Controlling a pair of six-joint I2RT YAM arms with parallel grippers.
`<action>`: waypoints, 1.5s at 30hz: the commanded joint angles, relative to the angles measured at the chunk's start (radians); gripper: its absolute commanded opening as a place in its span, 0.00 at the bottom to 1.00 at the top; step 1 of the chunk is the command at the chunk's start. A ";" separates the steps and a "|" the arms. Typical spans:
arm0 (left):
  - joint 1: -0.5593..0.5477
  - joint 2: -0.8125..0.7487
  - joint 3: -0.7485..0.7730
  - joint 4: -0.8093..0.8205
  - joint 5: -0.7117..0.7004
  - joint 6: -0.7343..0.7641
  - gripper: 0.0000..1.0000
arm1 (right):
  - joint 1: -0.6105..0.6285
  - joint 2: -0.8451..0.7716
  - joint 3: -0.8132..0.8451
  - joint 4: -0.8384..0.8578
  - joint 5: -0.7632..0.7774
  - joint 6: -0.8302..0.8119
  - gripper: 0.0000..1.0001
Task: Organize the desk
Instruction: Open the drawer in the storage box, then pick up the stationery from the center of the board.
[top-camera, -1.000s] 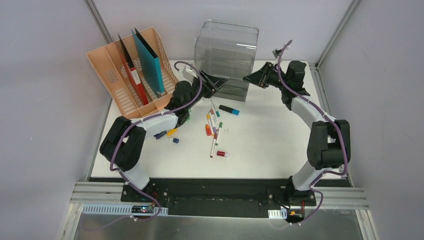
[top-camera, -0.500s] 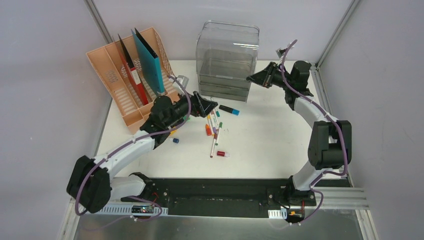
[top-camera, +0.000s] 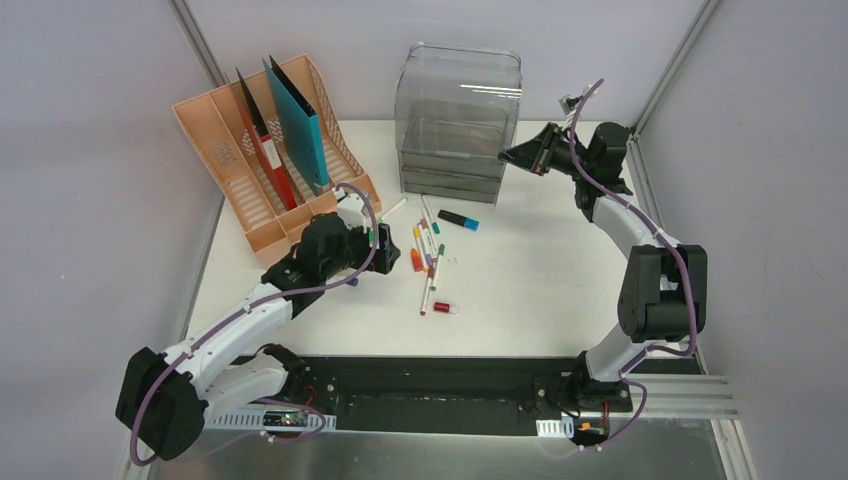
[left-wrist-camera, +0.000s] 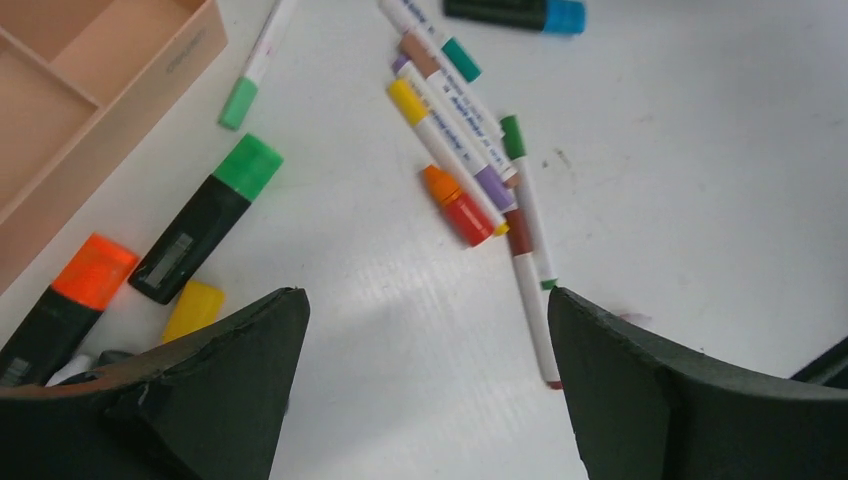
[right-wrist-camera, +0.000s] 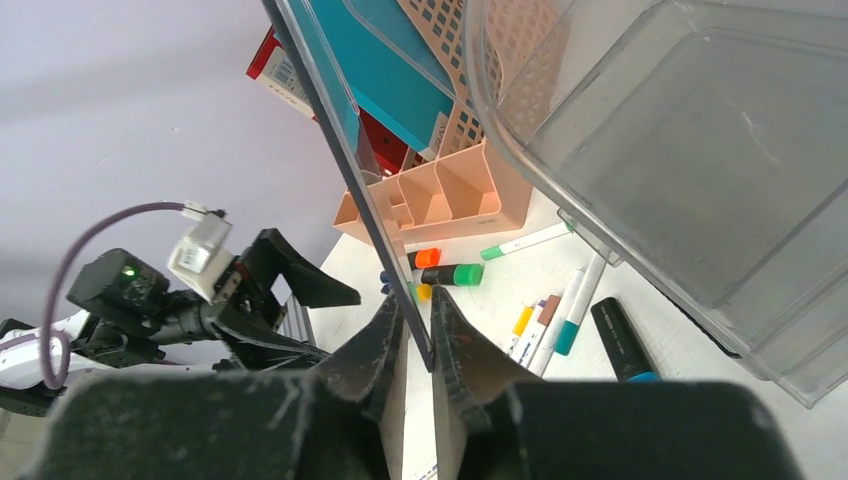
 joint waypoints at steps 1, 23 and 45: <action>0.003 0.044 0.073 -0.142 -0.112 0.108 0.92 | -0.030 -0.038 -0.004 0.070 -0.007 0.052 0.09; 0.021 0.251 0.118 -0.173 -0.185 0.109 0.87 | -0.039 -0.025 -0.006 0.101 -0.028 0.082 0.09; 0.017 0.354 0.150 0.074 0.489 -0.064 0.83 | -0.040 -0.022 -0.005 0.109 -0.037 0.092 0.09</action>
